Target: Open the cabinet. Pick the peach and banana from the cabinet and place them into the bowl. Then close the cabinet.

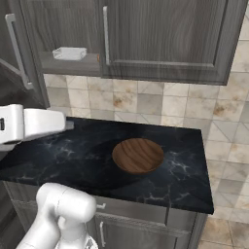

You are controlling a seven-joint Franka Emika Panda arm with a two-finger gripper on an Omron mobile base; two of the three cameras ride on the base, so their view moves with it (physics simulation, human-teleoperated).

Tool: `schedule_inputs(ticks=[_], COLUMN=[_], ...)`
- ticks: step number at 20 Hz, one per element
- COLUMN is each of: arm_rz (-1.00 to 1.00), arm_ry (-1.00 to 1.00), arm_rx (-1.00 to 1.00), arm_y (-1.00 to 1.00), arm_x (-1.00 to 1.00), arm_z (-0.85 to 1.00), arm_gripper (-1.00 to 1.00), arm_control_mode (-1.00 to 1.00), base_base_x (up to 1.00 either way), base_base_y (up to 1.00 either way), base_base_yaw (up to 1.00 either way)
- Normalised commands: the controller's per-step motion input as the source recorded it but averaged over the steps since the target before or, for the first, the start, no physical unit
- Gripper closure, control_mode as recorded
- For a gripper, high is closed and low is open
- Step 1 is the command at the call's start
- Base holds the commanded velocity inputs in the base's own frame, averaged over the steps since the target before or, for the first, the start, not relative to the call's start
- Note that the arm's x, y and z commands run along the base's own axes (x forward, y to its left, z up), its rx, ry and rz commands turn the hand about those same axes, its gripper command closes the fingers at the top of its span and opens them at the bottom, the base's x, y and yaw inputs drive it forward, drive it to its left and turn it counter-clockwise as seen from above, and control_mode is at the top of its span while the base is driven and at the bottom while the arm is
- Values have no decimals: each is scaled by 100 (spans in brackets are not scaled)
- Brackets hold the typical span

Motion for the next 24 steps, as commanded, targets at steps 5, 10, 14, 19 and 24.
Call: schedule_inputs(ticks=[5,10,14,19,24], arm_rz=[29,26,20,12,7], arm_ry=[9,3,0,0,0], arm_rx=[35,43,41,28,15], arm_y=[0,0,0,13,49], arm_x=[40,37,50,74,88], arm_z=[11,20,13,0,-8], arm_gripper=[-100,-100,-100,-100,-100], arm_control_mode=[-100,-100,-100,-100,-100], base_base_x=[0,0,0,0,0], base_base_y=[0,0,0,0,0], base_base_yaw=[0,0,0,0,0])
